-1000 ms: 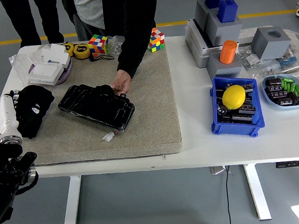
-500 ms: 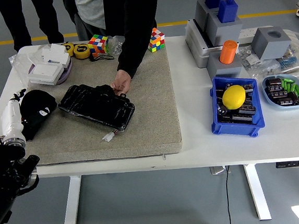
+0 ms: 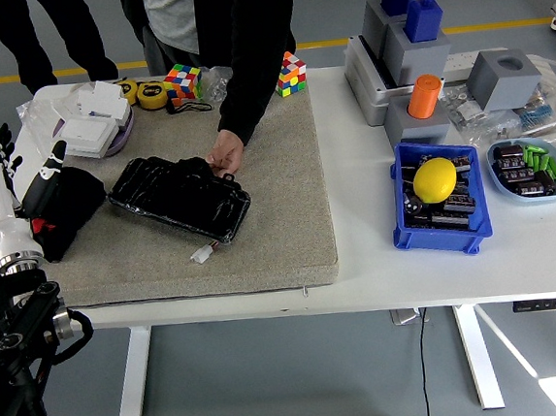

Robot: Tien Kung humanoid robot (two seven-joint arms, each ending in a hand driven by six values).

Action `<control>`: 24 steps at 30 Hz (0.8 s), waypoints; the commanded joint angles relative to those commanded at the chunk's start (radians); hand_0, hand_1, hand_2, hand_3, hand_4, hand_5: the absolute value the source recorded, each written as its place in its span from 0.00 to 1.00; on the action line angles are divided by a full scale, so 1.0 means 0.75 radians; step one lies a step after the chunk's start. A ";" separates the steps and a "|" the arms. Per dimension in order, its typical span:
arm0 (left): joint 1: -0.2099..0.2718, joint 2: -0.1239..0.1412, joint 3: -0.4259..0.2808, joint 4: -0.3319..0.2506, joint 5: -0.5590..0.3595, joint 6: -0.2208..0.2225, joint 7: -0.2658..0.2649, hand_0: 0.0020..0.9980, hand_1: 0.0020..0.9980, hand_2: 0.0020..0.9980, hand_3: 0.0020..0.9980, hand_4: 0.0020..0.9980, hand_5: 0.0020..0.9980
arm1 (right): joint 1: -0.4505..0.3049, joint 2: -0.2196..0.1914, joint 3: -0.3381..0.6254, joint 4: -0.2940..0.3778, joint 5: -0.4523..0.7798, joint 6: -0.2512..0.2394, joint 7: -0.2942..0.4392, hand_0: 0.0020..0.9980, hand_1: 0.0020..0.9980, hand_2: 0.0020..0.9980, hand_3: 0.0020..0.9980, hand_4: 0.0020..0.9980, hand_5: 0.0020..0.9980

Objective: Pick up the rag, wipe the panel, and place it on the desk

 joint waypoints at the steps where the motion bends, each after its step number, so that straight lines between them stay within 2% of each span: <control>1: 0.025 -0.013 -0.039 -0.030 -0.009 -0.035 -0.001 0.50 0.62 0.65 0.64 0.91 0.40 | 0.001 0.000 -0.002 -0.002 -0.002 0.000 0.000 0.54 0.56 0.49 0.52 0.90 0.36; 4: 0.075 -0.036 -0.121 -0.105 -0.052 -0.093 0.005 0.50 0.62 0.65 0.64 0.91 0.40 | 0.006 0.001 0.002 -0.006 -0.006 -0.001 0.000 0.54 0.56 0.49 0.52 0.90 0.36; 7: 0.117 -0.053 -0.180 -0.175 -0.075 -0.108 0.008 0.50 0.60 0.64 0.61 0.90 0.39 | 0.008 0.001 0.007 -0.014 -0.011 -0.002 0.000 0.54 0.56 0.49 0.52 0.90 0.36; 14: 0.175 -0.060 -0.253 -0.242 -0.043 -0.121 0.037 0.50 0.60 0.63 0.60 0.89 0.39 | 0.014 0.001 0.061 -0.046 -0.063 -0.005 0.000 0.54 0.56 0.49 0.52 0.90 0.36; 24: 0.202 -0.061 -0.269 -0.286 -0.054 -0.123 0.065 0.50 0.60 0.62 0.59 0.87 0.38 | 0.019 -0.001 0.128 -0.076 -0.130 -0.009 0.000 0.54 0.56 0.49 0.52 0.90 0.36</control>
